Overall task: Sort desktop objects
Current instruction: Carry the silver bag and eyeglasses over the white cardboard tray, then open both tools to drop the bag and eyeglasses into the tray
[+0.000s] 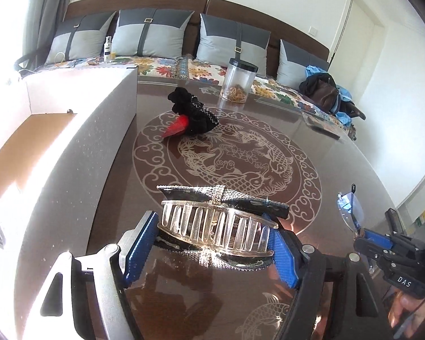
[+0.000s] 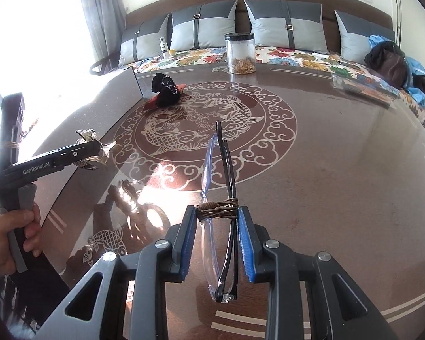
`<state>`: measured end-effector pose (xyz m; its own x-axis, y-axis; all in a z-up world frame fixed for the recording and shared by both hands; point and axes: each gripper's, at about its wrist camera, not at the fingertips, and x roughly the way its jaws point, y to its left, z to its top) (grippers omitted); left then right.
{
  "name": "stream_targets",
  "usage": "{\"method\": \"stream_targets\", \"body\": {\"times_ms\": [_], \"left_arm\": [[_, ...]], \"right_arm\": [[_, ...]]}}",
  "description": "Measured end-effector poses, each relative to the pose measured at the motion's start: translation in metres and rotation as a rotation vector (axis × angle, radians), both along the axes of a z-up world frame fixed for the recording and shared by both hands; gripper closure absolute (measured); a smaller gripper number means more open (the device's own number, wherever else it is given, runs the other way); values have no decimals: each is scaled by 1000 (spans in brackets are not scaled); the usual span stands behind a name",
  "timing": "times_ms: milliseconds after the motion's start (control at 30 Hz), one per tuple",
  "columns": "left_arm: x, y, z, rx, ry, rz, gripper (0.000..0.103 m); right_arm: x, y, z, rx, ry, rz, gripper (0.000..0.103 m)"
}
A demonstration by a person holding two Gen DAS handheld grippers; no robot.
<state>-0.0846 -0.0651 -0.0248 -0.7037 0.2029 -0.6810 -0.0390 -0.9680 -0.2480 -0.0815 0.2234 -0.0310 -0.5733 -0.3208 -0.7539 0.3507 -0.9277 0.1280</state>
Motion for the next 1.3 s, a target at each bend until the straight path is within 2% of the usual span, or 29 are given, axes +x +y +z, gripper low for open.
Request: {"method": "stream_targets", "body": {"times_ms": [167,267,367,467,567,700,767,800,833,933,1033,1067,1133,1233,1300], "left_arm": [[43,-35,55,81,100,31,30],[65,-75,85,76,142,78,29],[76,-130,95,41,127,161,29],[81,-187,86,-2,67,258,30],[88,-229,68,-38,-13,323,30],[94,-254,36,-73,-149,377,29],[100,-259,21,-73,-200,404,28],[105,-261,16,-63,-213,412,27],[109,-261,11,-52,-219,417,27],[121,-258,4,-36,-204,421,27],[126,-247,8,-53,-178,403,24],[124,-242,11,-53,-172,389,16],[121,-232,12,-70,-168,370,10],[119,-221,16,-80,-151,361,10],[120,-216,21,-67,-135,369,10]], "right_arm": [[11,-27,21,-15,17,43,73],[15,-68,46,-40,44,126,73],[19,-126,70,-96,55,239,73],[26,-195,89,-154,53,374,73],[37,-264,91,-184,25,496,73],[49,-337,69,-154,-39,605,72],[51,-362,53,-105,-81,619,69],[51,-369,45,-81,-95,618,60],[52,-372,40,-66,-103,611,44],[56,-356,42,-108,-79,584,31],[64,-319,54,-139,5,538,22],[66,-303,57,-143,46,515,19],[64,-269,60,-123,124,441,2],[60,-207,44,-52,185,315,0],[52,-168,24,20,177,233,0]]}}
